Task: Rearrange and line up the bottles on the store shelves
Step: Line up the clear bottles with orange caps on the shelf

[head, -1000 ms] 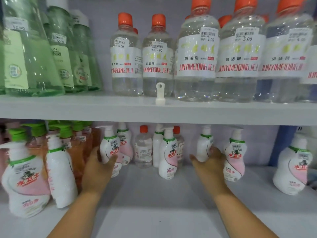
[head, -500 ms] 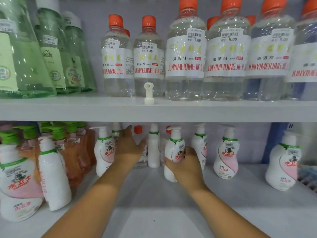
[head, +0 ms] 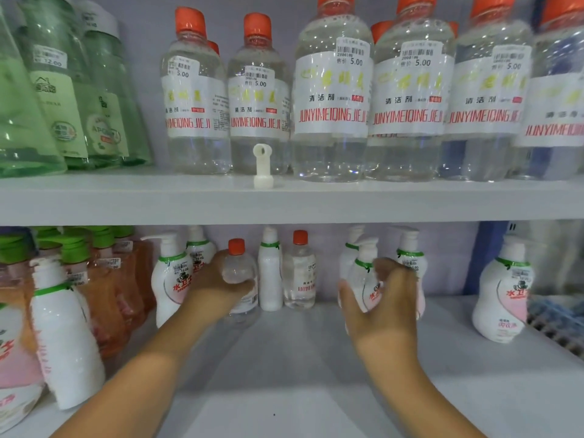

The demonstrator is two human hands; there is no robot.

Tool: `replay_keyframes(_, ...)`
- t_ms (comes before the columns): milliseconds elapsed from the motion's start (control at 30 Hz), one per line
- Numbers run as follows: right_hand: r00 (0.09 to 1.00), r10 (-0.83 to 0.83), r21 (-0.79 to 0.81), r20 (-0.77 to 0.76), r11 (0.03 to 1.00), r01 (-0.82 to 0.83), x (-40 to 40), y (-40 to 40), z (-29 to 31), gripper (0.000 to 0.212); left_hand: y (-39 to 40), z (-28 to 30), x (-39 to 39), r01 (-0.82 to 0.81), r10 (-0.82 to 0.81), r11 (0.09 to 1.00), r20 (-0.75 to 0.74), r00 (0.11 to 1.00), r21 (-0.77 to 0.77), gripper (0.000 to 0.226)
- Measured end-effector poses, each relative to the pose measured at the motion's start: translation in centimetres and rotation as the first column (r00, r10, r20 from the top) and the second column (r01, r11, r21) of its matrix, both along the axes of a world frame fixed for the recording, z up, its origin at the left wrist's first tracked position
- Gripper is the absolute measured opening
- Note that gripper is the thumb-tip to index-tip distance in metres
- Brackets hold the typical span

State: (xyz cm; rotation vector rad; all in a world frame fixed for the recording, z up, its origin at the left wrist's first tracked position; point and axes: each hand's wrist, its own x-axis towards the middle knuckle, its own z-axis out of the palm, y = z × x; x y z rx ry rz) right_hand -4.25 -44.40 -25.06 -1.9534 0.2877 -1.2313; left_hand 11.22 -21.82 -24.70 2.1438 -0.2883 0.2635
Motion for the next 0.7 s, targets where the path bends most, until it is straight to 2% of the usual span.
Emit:
replay_keyframes(33, 0.994, 0.107, -0.019, 0.010, 0.994, -0.107, 0.4, 1.1, 0.6, 0.037, 0.4, -0.3, -0.6, 0.036, -0.036, 0.999, -0.001, 0.999, -0.041, 0.068)
replay_keyframes(100, 0.951, 0.293, 0.050, -0.097, 0.956, -0.289, 3.1, 2.6, 2.0, 0.028, 1.2, -0.9, -1.8, 0.107, -0.105, 0.985, 0.019, 0.994, -0.138, 0.063)
replay_keyframes(133, 0.928, 0.327, 0.110, -0.176, 0.944, -0.312, 5.0, 2.8, 2.7, 0.029, 1.4, -1.3, -2.4, 0.149, -0.145, 0.970, 0.034, 0.989, -0.191, 0.060)
replay_keyframes(200, 0.872, 0.302, 0.164, -0.386, 0.952, -0.258, 8.5, 2.7, 4.4, 0.045, 2.0, -1.9, -3.8, 0.209, -0.209, 0.937, 0.031, 0.977, -0.279, 0.061)
replay_keyframes(267, 0.813, 0.295, 0.201, -0.502, 0.954, -0.222, 10.8, 2.2, 4.4, 0.050, 2.3, -2.6, -4.3, 0.246, -0.258, 0.912, 0.009, 0.966, -0.327, 0.061)
replay_keyframes(333, 0.798, 0.331, 0.226, -0.504, 0.942, -0.248, 11.6, 2.2, 3.6, 0.043, 2.5, -2.8, -4.5, 0.284, -0.298, 0.899, 0.010, 0.954, -0.334, 0.061)
replay_keyframes(433, 0.826, 0.302, 0.122, -0.476, 0.953, -0.278, 12.3, 2.2, 2.1, 0.027, 2.6, -2.6, -4.5, 0.312, -0.333, 0.883, 0.000, 0.943, -0.349, 0.061)
replay_keyframes(467, 0.825, 0.294, 0.113, -0.483, 0.955, -0.274, 12.2, 2.3, 1.8, 0.028, 2.6, -2.5, -4.5, 0.319, -0.341, 0.881, -0.001, 0.940, -0.349, 0.061)
replay_keyframes(533, 0.833, 0.239, 0.094, -0.499, 0.970, -0.222, 11.6, 2.7, 1.2, 0.041, 2.6, -2.5, -4.4, 0.318, -0.342, 0.883, -0.008, 0.940, -0.346, 0.060)
replay_keyframes(600, 0.854, 0.163, 0.074, -0.494, 0.987, -0.145, 10.3, 3.3, 0.7, 0.063, 2.8, -2.3, -4.7, 0.316, -0.344, 0.881, -0.018, 0.939, -0.353, 0.059)
replay_keyframes(700, 0.870, 0.216, 0.128, -0.442, 0.976, -0.178, 5.8, 4.9, 0.6, 0.071, 3.2, -2.2, -5.5, 0.343, -0.368, 0.885, -0.021, 0.930, -0.314, 0.059)
